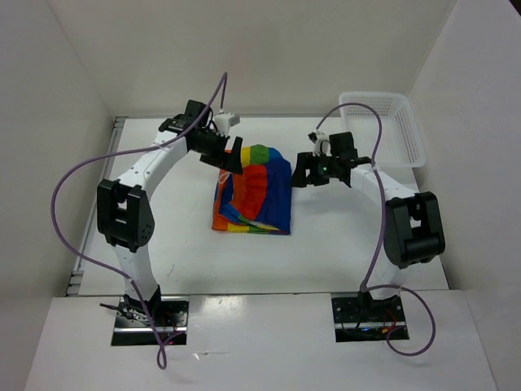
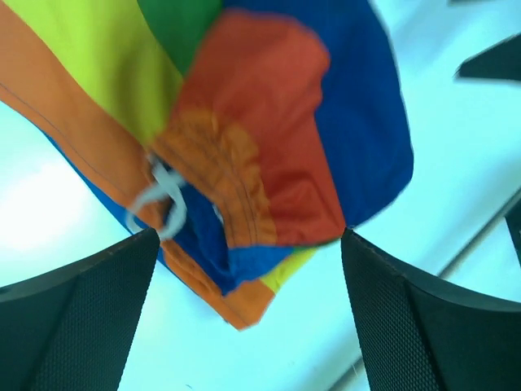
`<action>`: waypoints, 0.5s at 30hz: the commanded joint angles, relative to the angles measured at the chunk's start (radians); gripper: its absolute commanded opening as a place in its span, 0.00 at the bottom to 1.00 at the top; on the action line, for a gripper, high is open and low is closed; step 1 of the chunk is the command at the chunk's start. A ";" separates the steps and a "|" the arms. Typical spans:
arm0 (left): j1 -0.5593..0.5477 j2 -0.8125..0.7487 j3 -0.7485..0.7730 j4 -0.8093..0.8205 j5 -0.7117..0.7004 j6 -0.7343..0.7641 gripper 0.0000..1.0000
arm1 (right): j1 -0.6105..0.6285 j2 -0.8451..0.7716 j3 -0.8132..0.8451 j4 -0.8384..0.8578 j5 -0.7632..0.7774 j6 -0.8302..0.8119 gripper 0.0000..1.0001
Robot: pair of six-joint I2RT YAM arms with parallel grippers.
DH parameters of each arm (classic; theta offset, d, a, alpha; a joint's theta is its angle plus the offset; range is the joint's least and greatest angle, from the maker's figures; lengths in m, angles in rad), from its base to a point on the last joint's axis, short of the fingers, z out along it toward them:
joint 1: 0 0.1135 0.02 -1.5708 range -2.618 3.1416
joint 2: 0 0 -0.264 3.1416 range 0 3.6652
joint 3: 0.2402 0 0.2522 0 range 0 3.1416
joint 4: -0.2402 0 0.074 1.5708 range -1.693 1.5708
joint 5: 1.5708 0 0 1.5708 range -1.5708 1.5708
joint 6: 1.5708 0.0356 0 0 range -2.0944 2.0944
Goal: Fold and stack the shorts
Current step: Fold the shorts
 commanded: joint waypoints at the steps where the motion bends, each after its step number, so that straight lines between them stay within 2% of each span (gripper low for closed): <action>1: 0.016 0.063 0.077 0.061 -0.027 0.004 0.99 | 0.013 0.093 0.075 0.037 -0.068 0.009 0.78; 9: 0.016 0.157 0.069 0.130 -0.071 0.004 0.99 | 0.013 0.274 0.265 0.106 0.023 0.133 0.66; 12: 0.025 0.175 0.079 0.121 0.002 0.004 0.99 | 0.004 0.349 0.351 0.115 0.033 0.151 0.65; 15: 0.025 0.210 0.079 0.121 0.002 0.004 0.96 | 0.004 0.412 0.423 0.115 0.033 0.162 0.62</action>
